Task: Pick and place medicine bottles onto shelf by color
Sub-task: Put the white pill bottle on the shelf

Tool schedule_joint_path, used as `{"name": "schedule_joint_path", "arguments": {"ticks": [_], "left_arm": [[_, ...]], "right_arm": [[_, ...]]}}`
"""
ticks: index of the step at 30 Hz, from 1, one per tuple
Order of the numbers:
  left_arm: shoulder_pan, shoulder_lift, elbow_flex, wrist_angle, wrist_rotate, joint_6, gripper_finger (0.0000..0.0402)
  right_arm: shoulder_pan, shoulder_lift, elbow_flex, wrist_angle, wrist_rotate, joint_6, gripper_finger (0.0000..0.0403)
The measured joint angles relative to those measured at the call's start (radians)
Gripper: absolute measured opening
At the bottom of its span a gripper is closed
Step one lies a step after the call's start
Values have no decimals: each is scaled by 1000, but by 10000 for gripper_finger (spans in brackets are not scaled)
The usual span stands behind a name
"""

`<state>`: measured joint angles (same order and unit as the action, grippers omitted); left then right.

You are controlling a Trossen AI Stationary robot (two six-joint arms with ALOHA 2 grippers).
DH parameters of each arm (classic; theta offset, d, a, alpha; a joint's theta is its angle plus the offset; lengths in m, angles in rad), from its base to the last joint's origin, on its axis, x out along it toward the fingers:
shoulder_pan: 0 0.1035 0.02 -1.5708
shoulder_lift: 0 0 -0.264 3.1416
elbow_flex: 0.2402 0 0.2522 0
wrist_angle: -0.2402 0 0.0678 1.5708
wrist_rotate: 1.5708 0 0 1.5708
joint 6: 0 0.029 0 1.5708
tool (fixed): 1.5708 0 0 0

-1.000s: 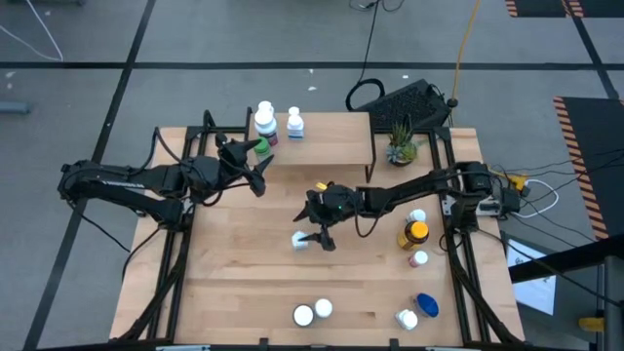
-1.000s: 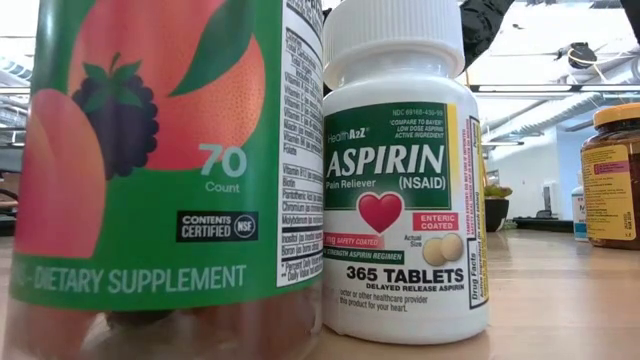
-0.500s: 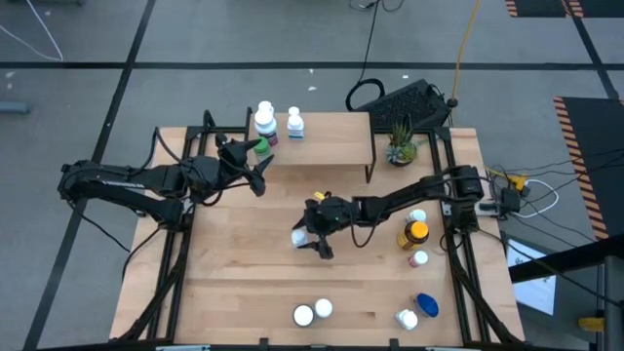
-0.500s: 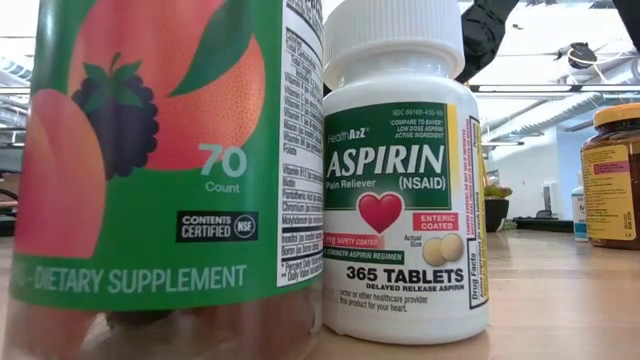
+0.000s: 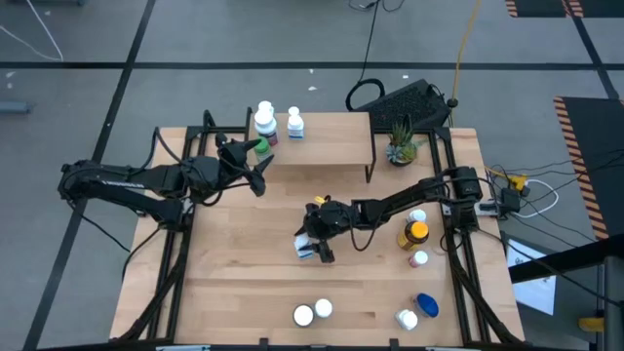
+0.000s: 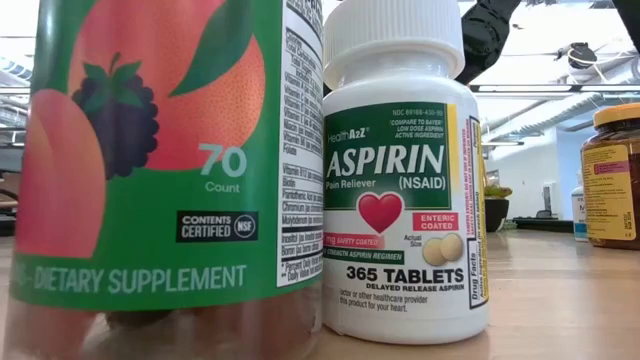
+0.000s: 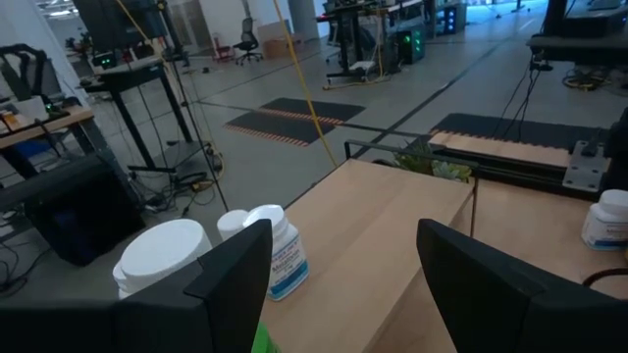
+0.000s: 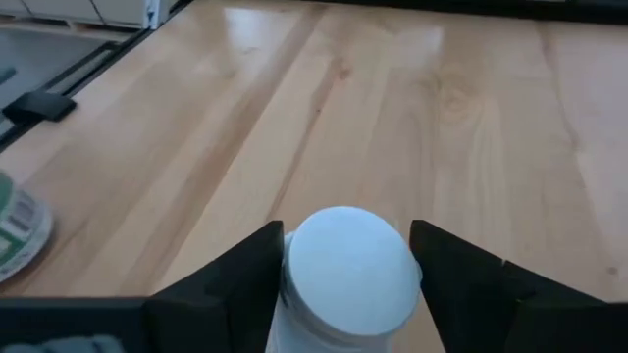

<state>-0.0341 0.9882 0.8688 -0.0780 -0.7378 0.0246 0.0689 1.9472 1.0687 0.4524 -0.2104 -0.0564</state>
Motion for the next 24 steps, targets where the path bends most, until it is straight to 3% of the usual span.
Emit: {"name": "schedule_joint_path", "arguments": {"ticks": [9, 19, 24], "left_arm": [[0, 0, 0, -1, 0, 0, 257], [0, 0, 0, 0, -1, 0, 257], [0, 0, 0, 2, -2, 0, 257]], "right_arm": [[10, 1, 1, -53, -4, 30, 211], [-27, -88, 12, -81, 7, -17, 168], [-128, -208, 174, -318, 148, -161, 176]]}}
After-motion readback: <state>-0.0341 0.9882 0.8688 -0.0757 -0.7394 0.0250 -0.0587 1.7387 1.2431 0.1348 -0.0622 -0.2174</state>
